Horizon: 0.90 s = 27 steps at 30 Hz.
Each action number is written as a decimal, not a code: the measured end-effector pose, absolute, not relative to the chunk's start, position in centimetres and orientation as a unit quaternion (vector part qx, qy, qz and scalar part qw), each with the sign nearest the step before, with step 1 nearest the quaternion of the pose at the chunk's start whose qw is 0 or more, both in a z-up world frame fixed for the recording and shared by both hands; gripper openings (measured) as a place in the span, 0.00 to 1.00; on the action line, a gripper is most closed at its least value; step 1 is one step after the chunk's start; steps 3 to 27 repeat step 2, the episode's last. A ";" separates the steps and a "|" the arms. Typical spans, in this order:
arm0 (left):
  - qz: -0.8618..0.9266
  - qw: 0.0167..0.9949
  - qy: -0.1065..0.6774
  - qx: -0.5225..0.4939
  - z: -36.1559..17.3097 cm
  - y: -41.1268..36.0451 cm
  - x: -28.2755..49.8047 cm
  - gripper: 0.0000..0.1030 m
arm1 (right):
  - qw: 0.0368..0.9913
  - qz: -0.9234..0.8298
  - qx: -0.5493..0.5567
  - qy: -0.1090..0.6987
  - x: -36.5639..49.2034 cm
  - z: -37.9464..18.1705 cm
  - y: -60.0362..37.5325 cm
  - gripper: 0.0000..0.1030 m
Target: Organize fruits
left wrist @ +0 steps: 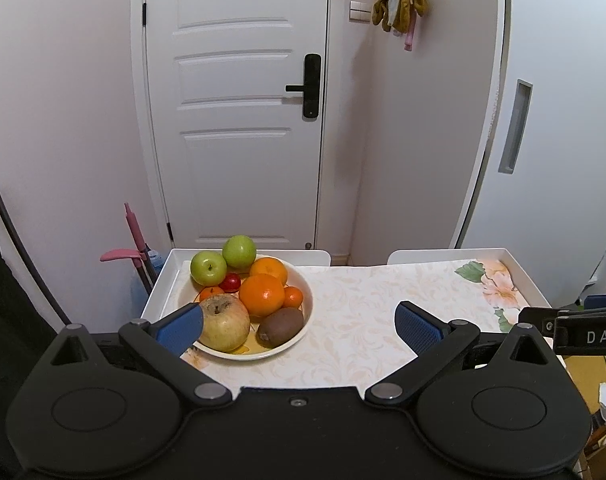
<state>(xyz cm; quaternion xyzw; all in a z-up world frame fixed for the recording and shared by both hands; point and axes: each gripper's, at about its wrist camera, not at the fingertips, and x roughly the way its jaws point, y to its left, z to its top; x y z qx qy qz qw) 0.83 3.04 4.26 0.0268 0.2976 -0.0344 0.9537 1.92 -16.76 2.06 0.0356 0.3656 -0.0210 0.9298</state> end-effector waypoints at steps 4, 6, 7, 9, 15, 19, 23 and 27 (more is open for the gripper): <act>-0.034 0.954 0.298 0.027 4.3 3.1 0.9 1.00 | 0.930 -0.021 0.036 0.366 2.0 2.1 -16.8 1.00; -0.034 0.954 0.298 0.027 4.3 3.1 0.9 1.00 | 0.930 -0.021 0.036 0.366 2.0 2.1 -16.8 1.00; -0.034 0.954 0.298 0.027 4.3 3.1 0.9 1.00 | 0.930 -0.021 0.036 0.366 2.0 2.1 -16.8 1.00; -0.034 0.954 0.298 0.027 4.3 3.1 0.9 1.00 | 0.930 -0.021 0.036 0.366 2.0 2.1 -16.8 1.00; -0.034 0.954 0.298 0.027 4.3 3.1 0.9 1.00 | 0.930 -0.021 0.036 0.366 2.0 2.1 -16.8 1.00; -0.034 0.954 0.298 0.027 4.3 3.1 0.9 1.00 | 0.930 -0.021 0.036 0.366 2.0 2.1 -16.8 1.00; -0.034 0.954 0.298 0.027 4.3 3.1 0.9 1.00 | 0.930 -0.021 0.036 0.366 2.0 2.1 -16.8 1.00; -0.034 0.954 0.298 0.027 4.3 3.1 0.9 1.00 | 0.930 -0.021 0.036 0.366 2.0 2.1 -16.8 1.00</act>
